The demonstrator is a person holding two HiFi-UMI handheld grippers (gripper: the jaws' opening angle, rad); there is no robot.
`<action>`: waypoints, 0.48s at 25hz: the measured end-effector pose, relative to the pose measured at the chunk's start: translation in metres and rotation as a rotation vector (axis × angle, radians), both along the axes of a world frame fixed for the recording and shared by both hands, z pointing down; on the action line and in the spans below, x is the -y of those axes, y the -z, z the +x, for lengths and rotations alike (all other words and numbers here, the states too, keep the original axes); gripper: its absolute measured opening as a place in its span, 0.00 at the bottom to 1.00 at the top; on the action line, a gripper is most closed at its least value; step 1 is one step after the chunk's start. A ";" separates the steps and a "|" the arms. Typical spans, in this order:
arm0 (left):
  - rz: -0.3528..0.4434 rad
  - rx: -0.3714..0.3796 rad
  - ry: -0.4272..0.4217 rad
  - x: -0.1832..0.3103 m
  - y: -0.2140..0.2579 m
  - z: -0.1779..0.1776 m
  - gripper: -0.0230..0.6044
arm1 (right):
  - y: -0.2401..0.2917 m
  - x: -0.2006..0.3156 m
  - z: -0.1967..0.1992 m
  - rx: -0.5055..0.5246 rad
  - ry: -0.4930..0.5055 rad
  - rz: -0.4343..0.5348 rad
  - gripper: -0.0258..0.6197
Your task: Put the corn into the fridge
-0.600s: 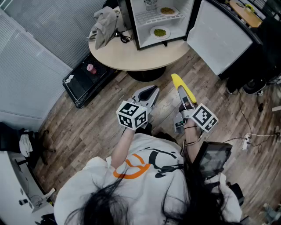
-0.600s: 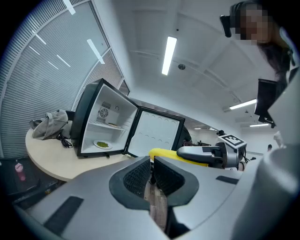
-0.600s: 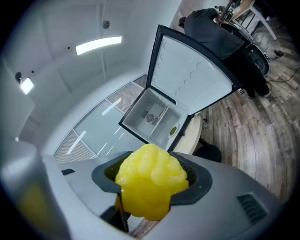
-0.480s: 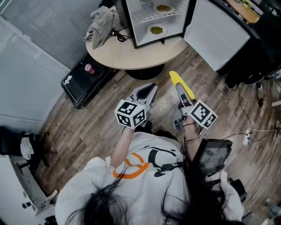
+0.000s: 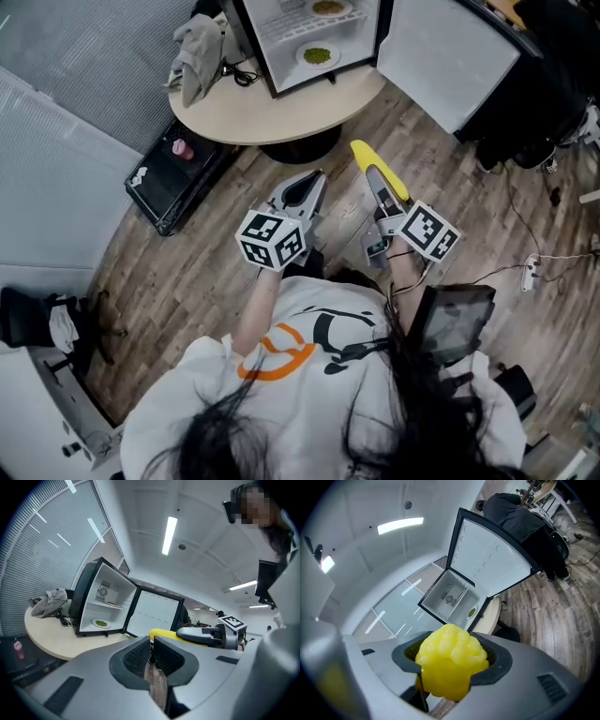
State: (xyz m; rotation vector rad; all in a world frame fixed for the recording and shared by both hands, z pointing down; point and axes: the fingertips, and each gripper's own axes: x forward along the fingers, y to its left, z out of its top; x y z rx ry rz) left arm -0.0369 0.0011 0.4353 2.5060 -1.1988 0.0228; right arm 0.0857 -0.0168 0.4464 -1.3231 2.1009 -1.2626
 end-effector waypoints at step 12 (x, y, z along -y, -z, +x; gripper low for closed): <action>-0.020 0.009 -0.007 -0.004 -0.008 0.003 0.09 | -0.011 -0.003 0.003 -0.045 0.000 -0.008 0.43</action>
